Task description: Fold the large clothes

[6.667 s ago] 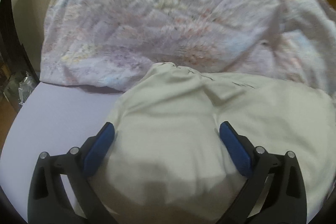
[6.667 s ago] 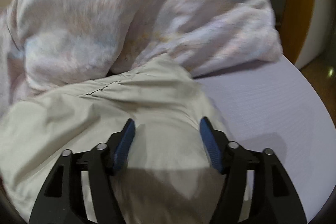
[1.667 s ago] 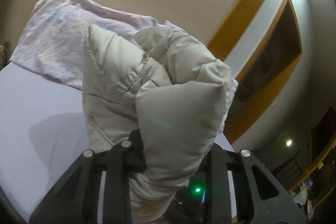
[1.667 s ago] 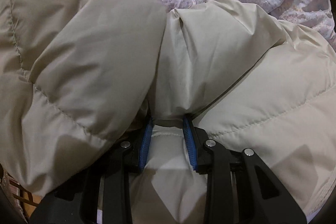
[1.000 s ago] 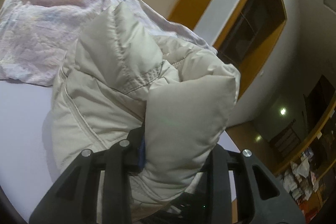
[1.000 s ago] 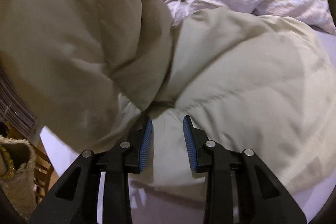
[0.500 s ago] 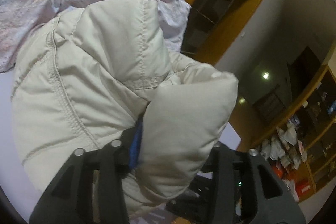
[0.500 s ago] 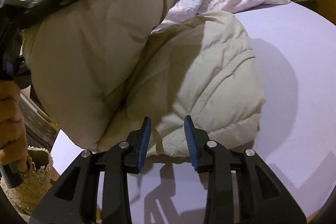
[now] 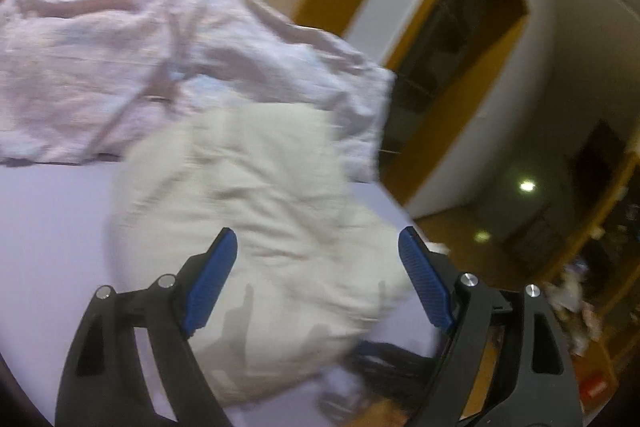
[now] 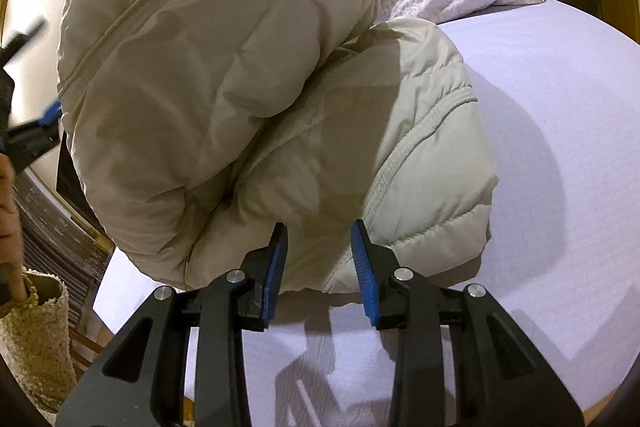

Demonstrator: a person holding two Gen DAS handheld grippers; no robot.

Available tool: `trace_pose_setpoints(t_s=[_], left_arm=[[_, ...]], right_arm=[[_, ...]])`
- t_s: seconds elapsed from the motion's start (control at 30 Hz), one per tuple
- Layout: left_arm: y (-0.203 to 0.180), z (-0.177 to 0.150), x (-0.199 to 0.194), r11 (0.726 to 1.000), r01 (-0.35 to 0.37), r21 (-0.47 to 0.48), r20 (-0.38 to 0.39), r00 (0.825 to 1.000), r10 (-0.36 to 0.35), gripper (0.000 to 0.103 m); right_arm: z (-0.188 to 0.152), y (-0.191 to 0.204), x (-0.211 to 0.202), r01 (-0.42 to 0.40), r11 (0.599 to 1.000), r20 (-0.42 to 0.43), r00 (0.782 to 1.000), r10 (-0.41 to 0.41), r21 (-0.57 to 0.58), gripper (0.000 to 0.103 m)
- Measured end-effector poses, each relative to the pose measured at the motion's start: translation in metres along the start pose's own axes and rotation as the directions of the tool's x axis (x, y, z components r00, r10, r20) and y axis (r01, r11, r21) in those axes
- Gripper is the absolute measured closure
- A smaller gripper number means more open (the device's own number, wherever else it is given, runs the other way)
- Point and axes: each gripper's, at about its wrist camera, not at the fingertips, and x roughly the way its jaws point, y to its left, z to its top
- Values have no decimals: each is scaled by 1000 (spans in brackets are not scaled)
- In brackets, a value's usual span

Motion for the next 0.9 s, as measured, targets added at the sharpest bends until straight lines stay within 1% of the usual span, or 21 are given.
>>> trace_pose_setpoints(t_s=[0.03, 0.1, 0.13, 0.23, 0.3, 0.37, 0.5, 0.57, 0.67, 0.77, 0.9], left_arm=[[9, 0, 3, 999, -46, -2, -1, 999, 46, 20], [31, -2, 10, 994, -107, -23, -20, 994, 106, 21], [38, -5, 11, 992, -122, -36, -29, 992, 121, 21], [61, -14, 28, 985, -153, -80, -87, 985, 146, 22], [66, -23, 42, 984, -160, -81, -130, 980, 149, 22], [60, -31, 49, 983, -173, -58, -123, 979, 165, 22], [44, -37, 61, 985, -171, -29, -133, 977, 166, 22], [35, -38, 71, 985, -174, -13, -138, 976, 170, 20], [27, -40, 81, 986, -167, -9, -146, 976, 164, 18], [22, -43, 91, 987, -161, -10, -156, 975, 157, 17], [16, -50, 108, 990, -138, -14, -169, 977, 134, 15]], right_arm=[[0, 0, 0, 1, 1000, -1, 1000, -1, -1, 68], [1, 0, 0, 1, 1000, -1, 1000, -1, -3, 68], [1, -1, 0, 0, 1000, -1, 1000, 0, -2, 68], [2, -1, 0, -2, 1000, -1, 1000, 2, -1, 68], [2, -2, 0, -5, 1000, 2, 1000, 5, 2, 68], [2, -4, -1, -9, 1000, 8, 1000, 9, 4, 68], [-3, -6, -2, -7, 1000, 21, 1000, 7, -6, 68], [-5, -6, -1, -4, 1000, 25, 1000, 4, -9, 68], [-7, -7, -4, -3, 1000, 28, 1000, 3, -13, 68], [-8, -7, -9, 25, 999, 36, 999, -24, -23, 65], [-9, -6, -28, 31, 999, 55, 998, -29, -34, 64]])
